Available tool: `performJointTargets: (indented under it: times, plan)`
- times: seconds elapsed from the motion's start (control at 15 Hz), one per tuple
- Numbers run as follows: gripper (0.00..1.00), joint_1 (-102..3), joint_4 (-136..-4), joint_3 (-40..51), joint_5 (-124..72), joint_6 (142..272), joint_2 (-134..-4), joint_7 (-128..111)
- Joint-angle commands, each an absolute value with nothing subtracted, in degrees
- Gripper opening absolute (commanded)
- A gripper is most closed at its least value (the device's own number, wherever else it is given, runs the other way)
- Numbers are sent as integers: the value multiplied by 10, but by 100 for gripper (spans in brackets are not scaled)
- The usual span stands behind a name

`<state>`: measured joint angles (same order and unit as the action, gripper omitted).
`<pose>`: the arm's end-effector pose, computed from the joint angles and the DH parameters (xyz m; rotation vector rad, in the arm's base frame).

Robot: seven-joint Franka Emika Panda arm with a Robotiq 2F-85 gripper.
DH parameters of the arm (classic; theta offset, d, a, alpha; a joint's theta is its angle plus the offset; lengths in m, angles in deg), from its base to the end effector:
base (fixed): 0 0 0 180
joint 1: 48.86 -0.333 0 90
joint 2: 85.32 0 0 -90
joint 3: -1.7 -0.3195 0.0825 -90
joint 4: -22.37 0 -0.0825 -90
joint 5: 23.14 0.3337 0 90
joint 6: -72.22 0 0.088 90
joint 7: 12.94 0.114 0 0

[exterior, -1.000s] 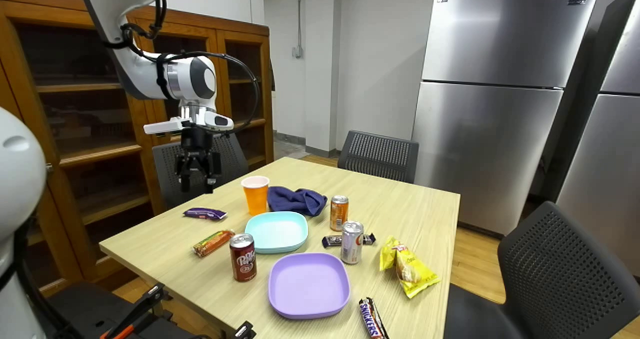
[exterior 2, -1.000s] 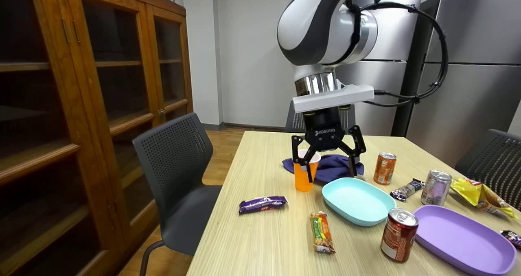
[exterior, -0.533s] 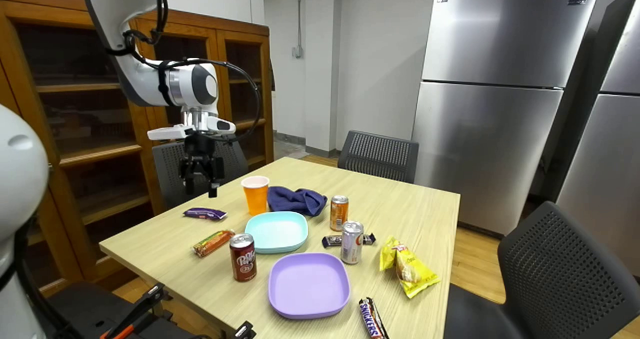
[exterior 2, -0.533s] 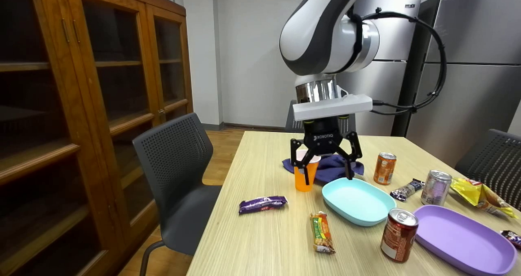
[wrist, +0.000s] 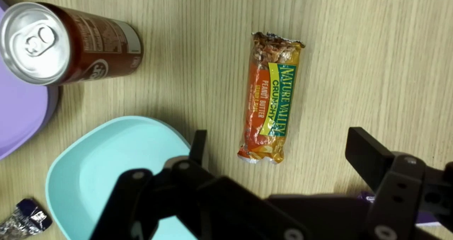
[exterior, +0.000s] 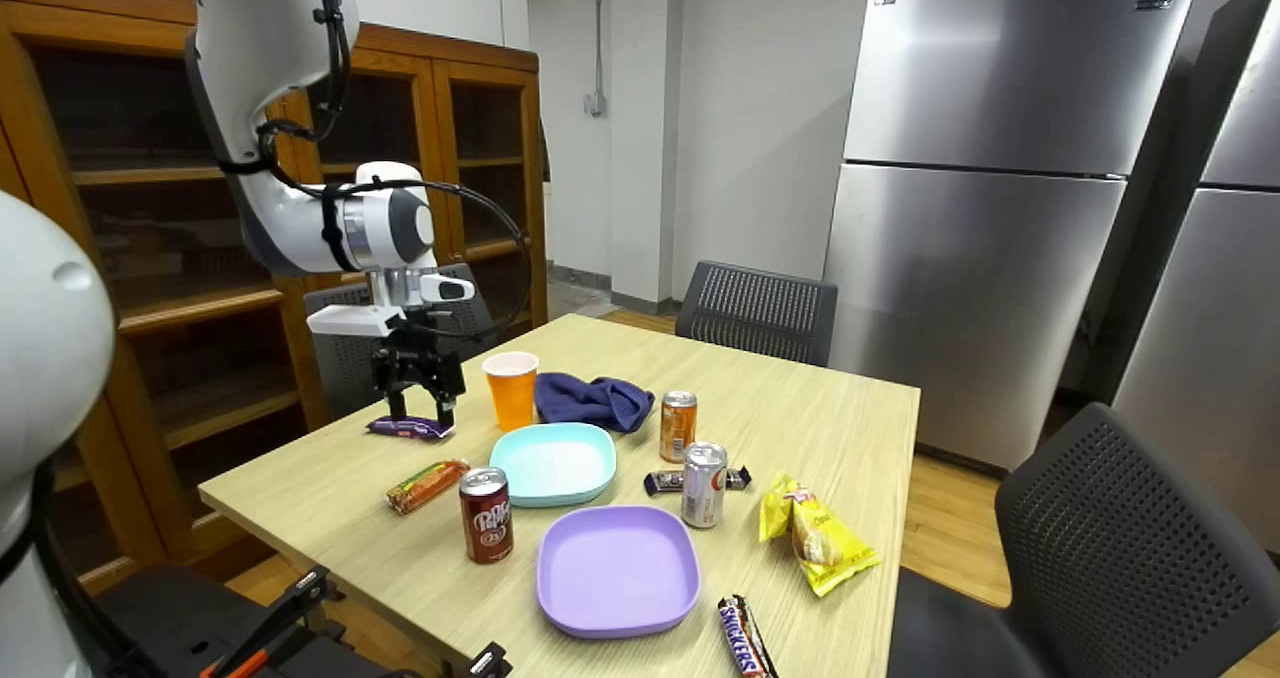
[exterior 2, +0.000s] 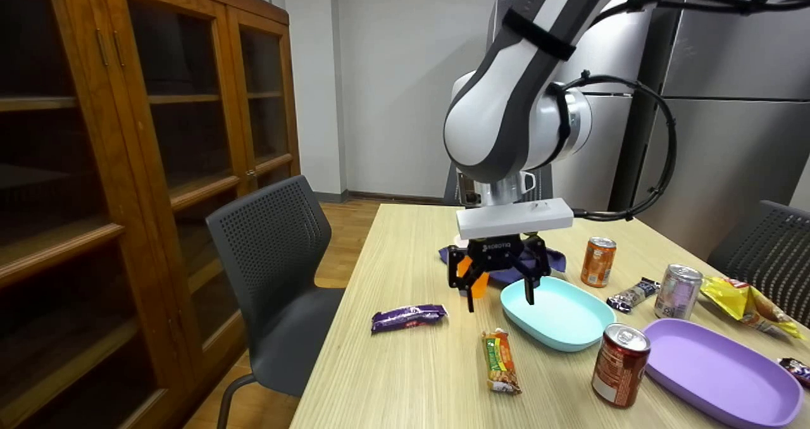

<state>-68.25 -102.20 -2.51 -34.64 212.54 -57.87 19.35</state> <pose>0.4705 0.2050 0.1937 2.9724 0.0164 -0.2089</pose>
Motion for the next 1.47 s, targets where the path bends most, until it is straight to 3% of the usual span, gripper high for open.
performJointTargets:
  times: [0.0,1.4]
  plan:
    - [100,-712,-1019,-2,-364,2153,-546,213]
    - [100,-699,-1043,-4,-302,2258,-486,119]
